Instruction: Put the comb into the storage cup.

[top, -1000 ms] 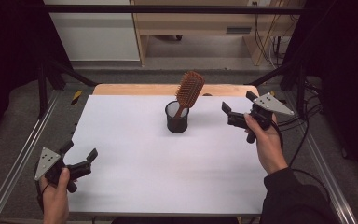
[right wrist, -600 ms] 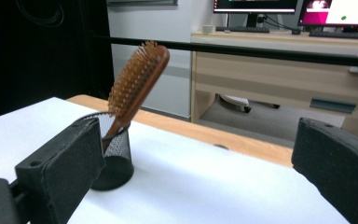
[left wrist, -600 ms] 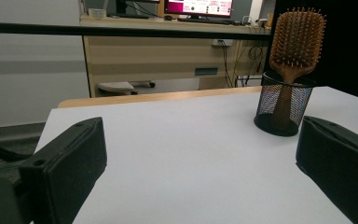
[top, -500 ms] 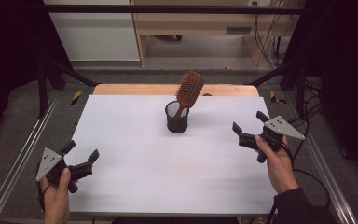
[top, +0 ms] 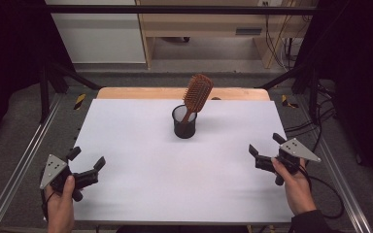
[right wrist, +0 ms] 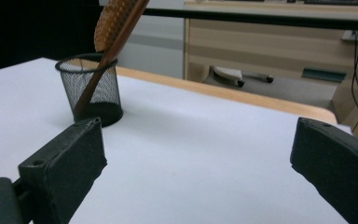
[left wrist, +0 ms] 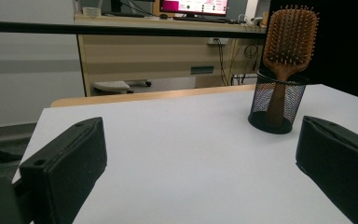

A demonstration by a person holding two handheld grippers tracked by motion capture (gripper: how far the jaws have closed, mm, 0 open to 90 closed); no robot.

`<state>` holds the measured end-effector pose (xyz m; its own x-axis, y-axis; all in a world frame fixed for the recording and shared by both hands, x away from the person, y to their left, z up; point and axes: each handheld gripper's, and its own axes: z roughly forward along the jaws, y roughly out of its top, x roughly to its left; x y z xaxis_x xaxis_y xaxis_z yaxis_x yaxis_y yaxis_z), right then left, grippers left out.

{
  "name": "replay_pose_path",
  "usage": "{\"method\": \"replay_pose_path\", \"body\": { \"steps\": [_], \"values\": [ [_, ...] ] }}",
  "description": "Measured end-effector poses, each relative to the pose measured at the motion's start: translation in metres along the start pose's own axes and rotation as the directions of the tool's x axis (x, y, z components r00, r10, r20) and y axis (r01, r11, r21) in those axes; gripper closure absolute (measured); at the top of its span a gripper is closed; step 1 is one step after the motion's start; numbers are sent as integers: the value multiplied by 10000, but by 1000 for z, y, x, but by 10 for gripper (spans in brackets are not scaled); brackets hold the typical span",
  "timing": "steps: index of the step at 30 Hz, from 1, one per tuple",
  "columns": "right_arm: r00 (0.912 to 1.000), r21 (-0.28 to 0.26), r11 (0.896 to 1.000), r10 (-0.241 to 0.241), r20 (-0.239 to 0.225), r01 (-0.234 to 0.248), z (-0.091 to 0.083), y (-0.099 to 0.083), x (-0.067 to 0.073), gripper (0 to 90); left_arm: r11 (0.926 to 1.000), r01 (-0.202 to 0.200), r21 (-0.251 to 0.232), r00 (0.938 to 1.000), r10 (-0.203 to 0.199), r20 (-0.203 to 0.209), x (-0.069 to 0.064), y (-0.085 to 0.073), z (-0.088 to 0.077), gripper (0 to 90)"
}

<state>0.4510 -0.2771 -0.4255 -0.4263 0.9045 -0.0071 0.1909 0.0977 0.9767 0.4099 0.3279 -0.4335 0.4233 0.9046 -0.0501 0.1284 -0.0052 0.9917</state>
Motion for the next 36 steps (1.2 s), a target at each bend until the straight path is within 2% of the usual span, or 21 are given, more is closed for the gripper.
{"method": "replay_pose_path", "body": {
  "steps": [7, 11, 23, 30, 34, 36],
  "values": [
    [9998, 172, 9998, 97, -148, -94, -6, -15, 3, 31, 9999, -165, -28, 9998, 165, 54, -3, 0, 0, 19],
    [9995, 176, 9996, 217, -237, -213, -7, -21, 8, 31, 9998, -192, -9, 9993, 192, 313, -6, 0, 2, 19],
    [9981, 21, 9998, 186, -590, -185, -7, -31, 20, 35, 9990, -438, 48, 9975, 434, 554, -14, -1, 5, 19],
    [9954, -40, 9997, 250, -922, -255, -4, -33, 27, 36, 9991, -408, -83, 9962, 413, 772, -17, 0, 6, 19],
    [9929, 101, 9999, 131, -1186, -120, -1, -35, 32, 35, 9990, -435, -133, 9949, 445, 902, -20, 0, 6, 19],
    [9913, 147, 9999, 34, -1314, -15, 1, -36, 35, 35, 9993, -322, -204, 9942, 341, 1018, -21, 1, 6, 19]
  ]
}}
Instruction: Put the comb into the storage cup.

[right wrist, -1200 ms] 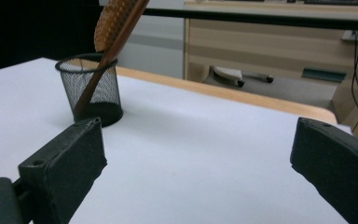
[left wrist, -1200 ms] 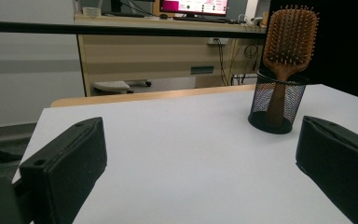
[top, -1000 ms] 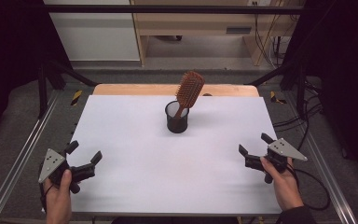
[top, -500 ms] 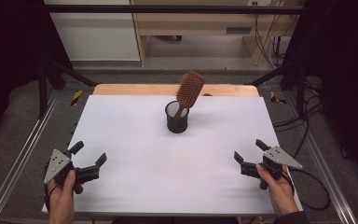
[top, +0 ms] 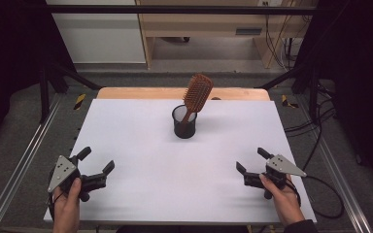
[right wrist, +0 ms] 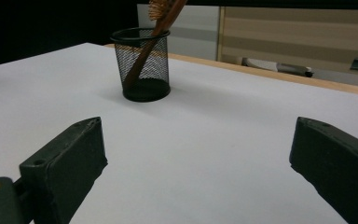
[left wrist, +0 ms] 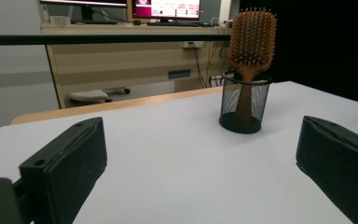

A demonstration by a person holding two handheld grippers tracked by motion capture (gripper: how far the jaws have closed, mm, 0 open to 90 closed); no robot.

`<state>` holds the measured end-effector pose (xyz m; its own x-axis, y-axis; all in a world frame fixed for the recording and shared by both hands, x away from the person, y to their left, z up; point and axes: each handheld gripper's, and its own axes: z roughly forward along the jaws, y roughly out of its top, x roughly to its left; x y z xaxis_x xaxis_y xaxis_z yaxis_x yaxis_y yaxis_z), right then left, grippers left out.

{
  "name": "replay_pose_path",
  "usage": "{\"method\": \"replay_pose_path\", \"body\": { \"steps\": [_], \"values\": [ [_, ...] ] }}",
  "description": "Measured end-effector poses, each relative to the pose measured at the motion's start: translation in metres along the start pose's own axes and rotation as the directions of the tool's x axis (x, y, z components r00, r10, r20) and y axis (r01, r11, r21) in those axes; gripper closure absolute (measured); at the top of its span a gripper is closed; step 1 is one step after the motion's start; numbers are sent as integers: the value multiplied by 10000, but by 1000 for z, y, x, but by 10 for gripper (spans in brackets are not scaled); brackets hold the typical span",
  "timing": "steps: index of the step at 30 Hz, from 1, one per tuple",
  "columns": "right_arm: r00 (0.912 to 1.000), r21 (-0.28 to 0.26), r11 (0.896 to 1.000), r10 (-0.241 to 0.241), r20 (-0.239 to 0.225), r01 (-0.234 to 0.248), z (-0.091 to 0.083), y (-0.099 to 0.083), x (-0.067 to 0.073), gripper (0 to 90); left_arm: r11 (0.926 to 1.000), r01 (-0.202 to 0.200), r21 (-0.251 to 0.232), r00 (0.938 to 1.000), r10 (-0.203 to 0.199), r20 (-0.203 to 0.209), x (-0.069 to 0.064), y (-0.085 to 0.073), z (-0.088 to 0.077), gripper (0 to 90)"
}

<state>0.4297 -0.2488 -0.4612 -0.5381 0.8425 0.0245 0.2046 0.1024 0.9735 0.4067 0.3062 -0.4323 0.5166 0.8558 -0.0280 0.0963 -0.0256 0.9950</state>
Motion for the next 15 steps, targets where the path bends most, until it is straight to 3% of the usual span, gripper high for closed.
{"method": "replay_pose_path", "body": {
  "steps": [8, 15],
  "values": [
    [9989, 12, 10000, 43, -465, -43, 10, -1, 9, 35, 9999, -78, -146, 9997, 81, 215, -7, 1, 4, 18],
    [9974, -107, 9997, -218, -694, 211, 11, 2, 15, 34, 9996, -144, -226, 9995, 150, 286, -13, 1, 7, 17]
  ]
}}
